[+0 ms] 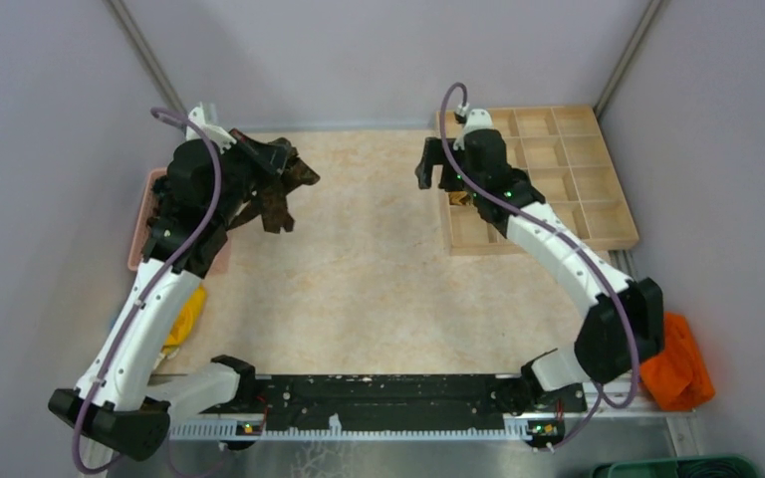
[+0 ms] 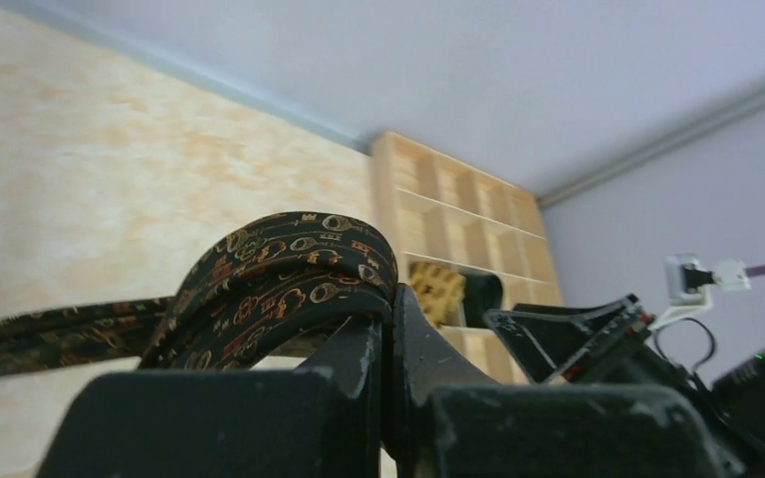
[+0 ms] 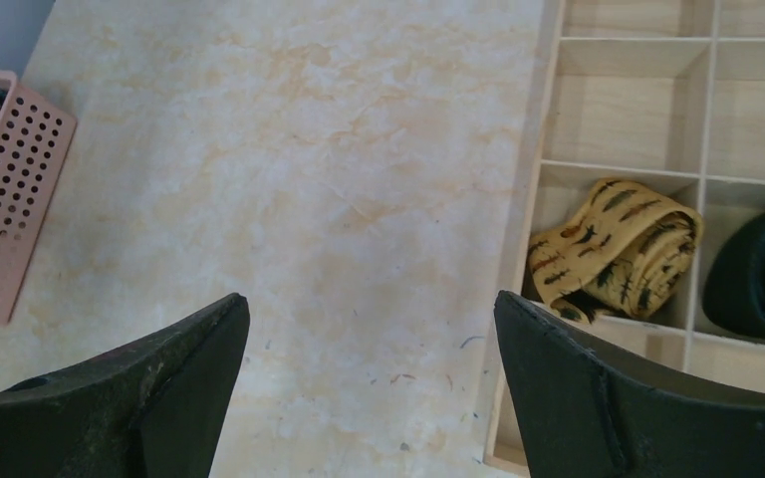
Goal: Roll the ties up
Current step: Place the tie at the center of the board.
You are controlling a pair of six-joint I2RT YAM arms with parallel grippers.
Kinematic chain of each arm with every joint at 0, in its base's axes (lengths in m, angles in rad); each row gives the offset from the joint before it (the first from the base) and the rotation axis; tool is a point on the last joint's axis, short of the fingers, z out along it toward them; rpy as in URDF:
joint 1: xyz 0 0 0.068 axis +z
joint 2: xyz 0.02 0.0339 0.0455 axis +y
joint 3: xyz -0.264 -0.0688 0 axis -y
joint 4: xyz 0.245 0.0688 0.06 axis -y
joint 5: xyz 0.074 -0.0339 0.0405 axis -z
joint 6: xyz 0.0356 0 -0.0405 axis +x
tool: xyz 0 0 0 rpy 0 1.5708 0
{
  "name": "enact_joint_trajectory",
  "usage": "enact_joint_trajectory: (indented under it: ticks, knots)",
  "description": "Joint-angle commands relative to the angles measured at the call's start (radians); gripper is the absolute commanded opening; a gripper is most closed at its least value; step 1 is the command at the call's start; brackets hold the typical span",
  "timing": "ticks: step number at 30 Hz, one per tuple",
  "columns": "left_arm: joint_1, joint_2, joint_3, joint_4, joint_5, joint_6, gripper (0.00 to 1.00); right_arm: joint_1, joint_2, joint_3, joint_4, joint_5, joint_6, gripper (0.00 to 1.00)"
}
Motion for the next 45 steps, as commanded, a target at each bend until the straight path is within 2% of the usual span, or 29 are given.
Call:
enact_joint_trajectory:
  ticks: [1, 4, 7, 15, 19, 23, 31, 34, 38, 42, 45]
  knots:
    - [-0.081, -0.009, 0.051, 0.061, 0.111, 0.019, 0.00, -0.010, -0.147, -0.089, 0.007, 0.098, -0.005, 0.93]
    - [-0.149, 0.014, 0.075, 0.082, 0.141, 0.012, 0.00, -0.010, -0.246, -0.131, -0.006, 0.123, -0.018, 0.93]
    - [-0.230, 0.042, 0.097, 0.088, 0.114, 0.020, 0.00, -0.010, -0.315, -0.151, -0.023, 0.123, -0.021, 0.93]
    - [-0.317, 0.142, 0.107, 0.131, 0.195, -0.005, 0.00, -0.010, -0.387, -0.176, -0.049, 0.124, -0.037, 0.93]
    - [-0.378, 0.147, 0.111, 0.124, 0.094, 0.014, 0.00, -0.010, -0.383, -0.177, -0.053, 0.071, -0.035, 0.93]
    - [-0.386, 0.063, 0.085, 0.075, -0.037, 0.037, 0.00, -0.010, -0.383, -0.190, -0.051, 0.055, -0.028, 0.93]
    - [-0.386, -0.167, 0.139, -0.104, -0.587, 0.161, 0.00, -0.009, -0.348, -0.186, -0.026, 0.006, 0.008, 0.92]
    - [-0.386, -0.208, 0.198, -0.190, -0.730, 0.177, 0.00, -0.009, -0.343, -0.187, -0.018, 0.000, 0.016, 0.92]
    - [-0.386, -0.246, 0.229, -0.169, -0.779, 0.228, 0.00, -0.009, -0.338, -0.193, -0.014, -0.010, 0.022, 0.92]
    - [-0.386, -0.197, 0.222, -0.153, -0.736, 0.250, 0.00, -0.010, -0.340, -0.209, -0.013, -0.010, 0.021, 0.92]
    - [-0.386, -0.121, 0.129, -0.110, -0.670, 0.226, 0.00, -0.009, -0.346, -0.233, -0.013, -0.007, 0.017, 0.92]
